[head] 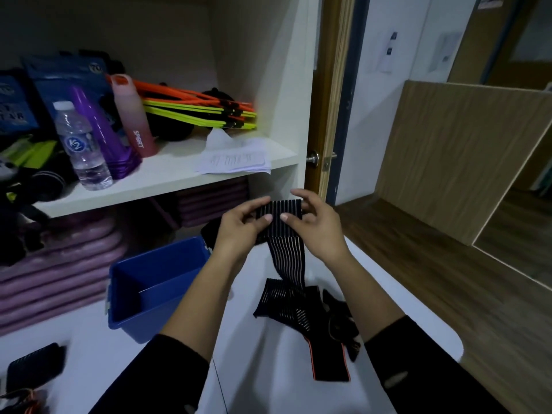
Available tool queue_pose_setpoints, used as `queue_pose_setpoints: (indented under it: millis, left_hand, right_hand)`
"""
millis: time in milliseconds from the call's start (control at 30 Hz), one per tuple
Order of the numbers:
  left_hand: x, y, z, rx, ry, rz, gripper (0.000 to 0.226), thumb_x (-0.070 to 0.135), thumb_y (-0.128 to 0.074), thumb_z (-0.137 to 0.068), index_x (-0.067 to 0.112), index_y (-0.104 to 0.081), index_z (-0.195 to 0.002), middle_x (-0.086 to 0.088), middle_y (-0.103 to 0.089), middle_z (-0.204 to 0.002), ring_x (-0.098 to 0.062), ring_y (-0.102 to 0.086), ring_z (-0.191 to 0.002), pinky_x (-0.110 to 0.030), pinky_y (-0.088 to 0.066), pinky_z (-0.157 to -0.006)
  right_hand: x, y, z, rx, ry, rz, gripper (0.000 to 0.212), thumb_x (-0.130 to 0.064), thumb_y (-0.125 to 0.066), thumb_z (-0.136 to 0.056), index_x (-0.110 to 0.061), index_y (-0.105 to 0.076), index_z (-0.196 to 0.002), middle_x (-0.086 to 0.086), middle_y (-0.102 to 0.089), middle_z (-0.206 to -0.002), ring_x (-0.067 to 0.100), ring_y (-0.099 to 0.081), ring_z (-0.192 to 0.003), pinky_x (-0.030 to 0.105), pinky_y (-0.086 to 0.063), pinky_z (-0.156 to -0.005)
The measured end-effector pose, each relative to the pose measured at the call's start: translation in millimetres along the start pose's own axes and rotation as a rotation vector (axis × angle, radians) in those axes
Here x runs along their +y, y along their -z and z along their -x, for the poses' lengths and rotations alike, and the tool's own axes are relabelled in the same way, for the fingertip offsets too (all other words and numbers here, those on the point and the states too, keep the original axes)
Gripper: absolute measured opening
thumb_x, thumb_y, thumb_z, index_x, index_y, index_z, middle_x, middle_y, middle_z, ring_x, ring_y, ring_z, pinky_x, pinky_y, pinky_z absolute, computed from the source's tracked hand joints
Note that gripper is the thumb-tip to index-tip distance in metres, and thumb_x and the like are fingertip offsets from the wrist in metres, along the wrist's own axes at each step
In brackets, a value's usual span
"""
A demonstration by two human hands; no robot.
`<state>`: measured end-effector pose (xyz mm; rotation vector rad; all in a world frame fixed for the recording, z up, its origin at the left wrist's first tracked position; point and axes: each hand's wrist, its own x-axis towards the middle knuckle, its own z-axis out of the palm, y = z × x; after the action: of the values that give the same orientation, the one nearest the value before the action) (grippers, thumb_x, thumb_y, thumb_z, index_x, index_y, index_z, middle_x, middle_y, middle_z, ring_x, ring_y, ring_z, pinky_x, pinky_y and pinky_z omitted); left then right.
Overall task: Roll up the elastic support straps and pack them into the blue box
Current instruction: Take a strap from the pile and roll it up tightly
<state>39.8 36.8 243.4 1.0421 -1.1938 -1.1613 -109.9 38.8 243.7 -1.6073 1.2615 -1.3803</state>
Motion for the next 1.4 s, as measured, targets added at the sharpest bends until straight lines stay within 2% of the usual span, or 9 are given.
queue_pose_setpoints:
  millis: [367,467,667,900,1000,1133,1233,1333,1400]
  left_hand:
    - [27,63,35,0.131,-0.028,-0.018,0.044,-0.004,-0.059,-0.084,0.019,-0.058,-0.122,0.001,-0.068,-0.103,0.001,-0.066,-0.078,-0.013,-0.051,-0.064]
    - [21,95,56,0.229,0.029,-0.014,0.044,-0.005,-0.060,-0.083,0.018,-0.059,-0.120,-0.006,-0.067,-0.110,-0.006,-0.067,-0.080,-0.016,-0.052,-0.064]
    - [20,162,107,0.432,0.093,-0.016,0.039,-0.001,-0.063,-0.081,0.023,-0.063,-0.113,-0.009,-0.068,-0.111,-0.025,-0.067,-0.095,-0.037,-0.054,-0.084]
    - [31,237,145,0.545,0.034,-0.122,0.050,-0.003,-0.060,-0.084,0.023,-0.054,-0.126,-0.008,-0.064,-0.114,-0.026,-0.067,-0.096,-0.020,-0.054,-0.062]
    - [27,271,143,0.586,0.055,-0.242,0.057,-0.006,-0.060,-0.082,0.019,-0.049,-0.131,-0.004,-0.055,-0.126,-0.022,-0.063,-0.099,-0.027,-0.056,-0.072]
    - [36,304,129,0.598,0.017,-0.346,0.067,-0.014,-0.058,-0.078,0.018,-0.045,-0.135,0.000,-0.033,-0.147,-0.022,-0.050,-0.119,-0.037,-0.053,-0.087]
    - [60,321,116,0.587,-0.058,-0.368,0.071,-0.017,-0.055,-0.079,0.020,-0.041,-0.138,0.005,-0.017,-0.153,-0.023,-0.034,-0.133,-0.045,-0.047,-0.098]
    - [75,327,110,0.572,-0.137,-0.382,0.073,-0.017,-0.054,-0.080,0.022,-0.039,-0.140,0.007,-0.015,-0.153,-0.018,-0.033,-0.133,-0.021,-0.054,-0.084]
    - [68,327,114,0.570,-0.146,-0.349,0.073,-0.018,-0.053,-0.080,0.021,-0.038,-0.140,0.009,-0.017,-0.150,-0.014,-0.034,-0.128,-0.013,-0.053,-0.075]
  right_hand:
    - [-31,-52,-1,-0.319,-0.080,-0.187,0.057,-0.014,-0.072,-0.081,-0.027,-0.048,-0.132,-0.002,-0.056,-0.121,0.008,-0.065,-0.094,0.022,-0.057,-0.076]
    - [-34,-85,10,-0.424,-0.120,-0.165,0.056,-0.016,-0.072,-0.082,-0.027,-0.049,-0.131,-0.012,-0.051,-0.114,0.003,-0.061,-0.086,0.013,-0.054,-0.066]
    - [-45,-159,34,-0.632,-0.135,-0.189,0.057,-0.012,-0.074,-0.079,-0.022,-0.051,-0.130,-0.005,-0.061,-0.116,0.017,-0.068,-0.092,0.032,-0.058,-0.081]
    - [-62,-245,53,-0.805,-0.074,-0.229,0.057,-0.002,-0.070,-0.080,-0.022,-0.050,-0.129,0.003,-0.067,-0.107,0.011,-0.070,-0.083,0.026,-0.059,-0.073]
    - [-67,-287,57,-0.801,-0.009,-0.184,0.059,0.001,-0.071,-0.078,-0.022,-0.051,-0.129,0.006,-0.057,-0.125,0.020,-0.066,-0.097,0.036,-0.059,-0.080]
    - [-82,-326,43,-0.807,0.019,-0.192,0.063,0.006,-0.068,-0.078,-0.018,-0.048,-0.134,-0.004,-0.056,-0.112,0.019,-0.060,-0.105,0.016,-0.054,-0.068]
    - [-98,-348,22,-0.763,0.098,-0.215,0.067,0.004,-0.071,-0.076,-0.027,-0.050,-0.132,0.005,-0.054,-0.130,0.020,-0.061,-0.107,0.023,-0.056,-0.077]
    - [-108,-355,11,-0.719,0.176,-0.208,0.068,-0.002,-0.073,-0.076,-0.034,-0.050,-0.130,0.004,-0.051,-0.136,0.025,-0.062,-0.104,0.039,-0.057,-0.086]
    - [-105,-354,15,-0.715,0.181,-0.204,0.067,0.000,-0.072,-0.077,-0.030,-0.049,-0.132,0.004,-0.048,-0.139,0.024,-0.061,-0.106,0.032,-0.058,-0.082]
